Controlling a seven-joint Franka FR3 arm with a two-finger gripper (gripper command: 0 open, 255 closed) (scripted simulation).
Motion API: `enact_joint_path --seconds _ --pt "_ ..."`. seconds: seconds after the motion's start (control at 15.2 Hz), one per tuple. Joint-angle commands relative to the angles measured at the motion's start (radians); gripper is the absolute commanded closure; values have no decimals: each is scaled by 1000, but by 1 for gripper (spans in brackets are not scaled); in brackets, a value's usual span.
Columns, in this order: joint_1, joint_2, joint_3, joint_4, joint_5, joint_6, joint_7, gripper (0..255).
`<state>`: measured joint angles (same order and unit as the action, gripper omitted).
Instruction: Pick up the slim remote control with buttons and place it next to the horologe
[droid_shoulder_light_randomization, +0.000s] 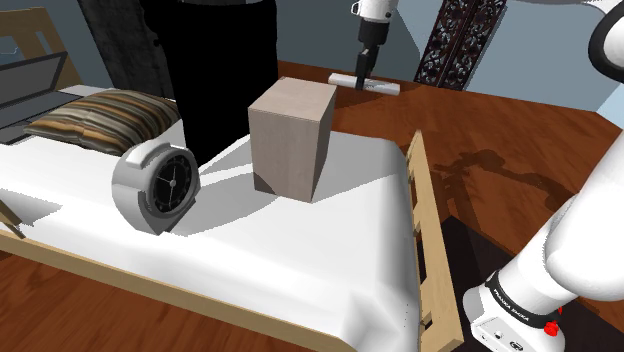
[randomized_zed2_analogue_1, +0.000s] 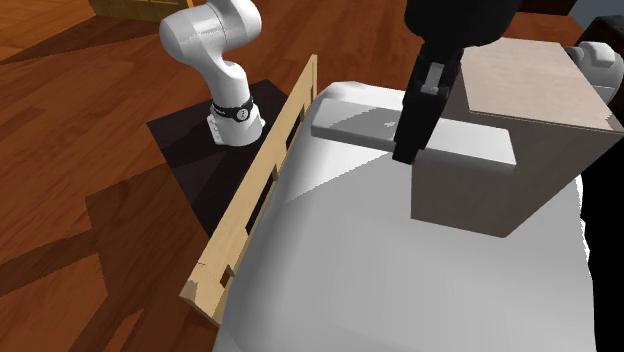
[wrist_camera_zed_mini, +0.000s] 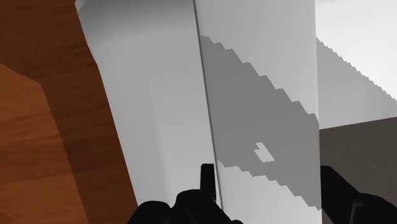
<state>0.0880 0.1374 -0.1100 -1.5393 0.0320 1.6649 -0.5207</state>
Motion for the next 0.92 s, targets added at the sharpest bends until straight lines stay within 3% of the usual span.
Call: enact_joint_path --seconds 0.0,0.26,0.86 --pt "1 3 1 31 0 -28 2 255" --pt "-1 14 0 98 1 -84 2 255" --pt "117 -70 91 -11 -12 -55 209 255"
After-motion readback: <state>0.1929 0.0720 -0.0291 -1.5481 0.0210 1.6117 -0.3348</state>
